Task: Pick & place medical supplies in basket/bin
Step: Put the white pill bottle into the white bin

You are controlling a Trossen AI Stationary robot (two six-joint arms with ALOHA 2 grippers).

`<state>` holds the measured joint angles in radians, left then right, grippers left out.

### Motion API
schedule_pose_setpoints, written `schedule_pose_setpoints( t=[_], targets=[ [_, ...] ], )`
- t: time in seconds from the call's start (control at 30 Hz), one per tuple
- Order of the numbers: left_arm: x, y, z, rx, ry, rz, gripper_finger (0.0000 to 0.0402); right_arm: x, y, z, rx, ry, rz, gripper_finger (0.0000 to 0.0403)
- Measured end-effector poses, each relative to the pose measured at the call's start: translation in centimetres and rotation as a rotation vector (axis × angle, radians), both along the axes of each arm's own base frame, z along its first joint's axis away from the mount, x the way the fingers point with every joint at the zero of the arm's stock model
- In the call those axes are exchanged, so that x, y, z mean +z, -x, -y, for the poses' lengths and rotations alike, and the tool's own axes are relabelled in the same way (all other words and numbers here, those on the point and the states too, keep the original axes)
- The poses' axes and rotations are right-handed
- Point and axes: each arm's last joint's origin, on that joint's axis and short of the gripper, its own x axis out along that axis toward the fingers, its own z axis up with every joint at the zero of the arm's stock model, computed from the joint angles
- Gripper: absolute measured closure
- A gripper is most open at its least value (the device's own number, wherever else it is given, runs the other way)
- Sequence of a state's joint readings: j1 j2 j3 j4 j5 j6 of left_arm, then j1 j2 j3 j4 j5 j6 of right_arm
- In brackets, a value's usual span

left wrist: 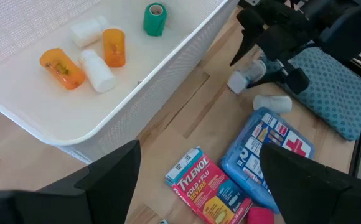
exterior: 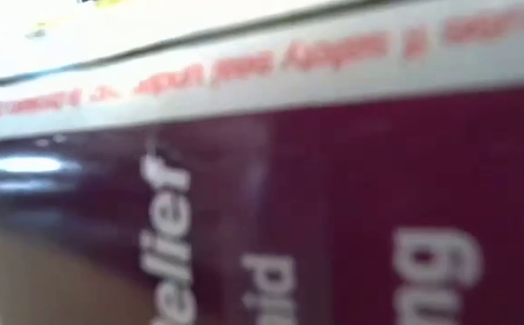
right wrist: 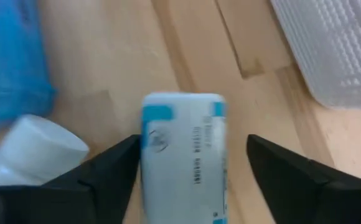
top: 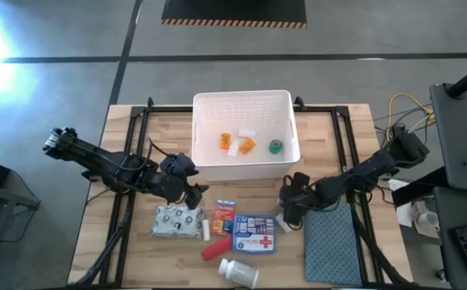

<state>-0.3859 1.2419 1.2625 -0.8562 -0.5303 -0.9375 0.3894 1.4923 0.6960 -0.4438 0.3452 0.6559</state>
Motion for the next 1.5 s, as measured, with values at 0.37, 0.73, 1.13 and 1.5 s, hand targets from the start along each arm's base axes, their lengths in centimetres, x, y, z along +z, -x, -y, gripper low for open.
schedule_pose_setpoints(
  t=[0.37,0.73,1.13,1.5],
  targets=[
    [0.0,0.0,0.0,-0.001,-0.002,-0.001,0.0096,2.4,0.9,0.1,-0.064,-0.141,-0.073,0.0271],
    [0.0,0.0,0.0,-0.001,-0.002,-0.001,0.0096,20.0,4.0,1.7,-0.142,-0.14,0.544,0.0256],
    [0.0,0.0,0.0,-0.002,-0.003,-0.001,0.0096,22.4,1.4,10.8,-0.331,0.13,0.61,0.0182],
    [-0.1,0.3,1.3,-0.054,0.083,-0.009,0.0096,27.0,-0.1,10.9,-0.12,0.26,0.507,0.0099]
  ],
)
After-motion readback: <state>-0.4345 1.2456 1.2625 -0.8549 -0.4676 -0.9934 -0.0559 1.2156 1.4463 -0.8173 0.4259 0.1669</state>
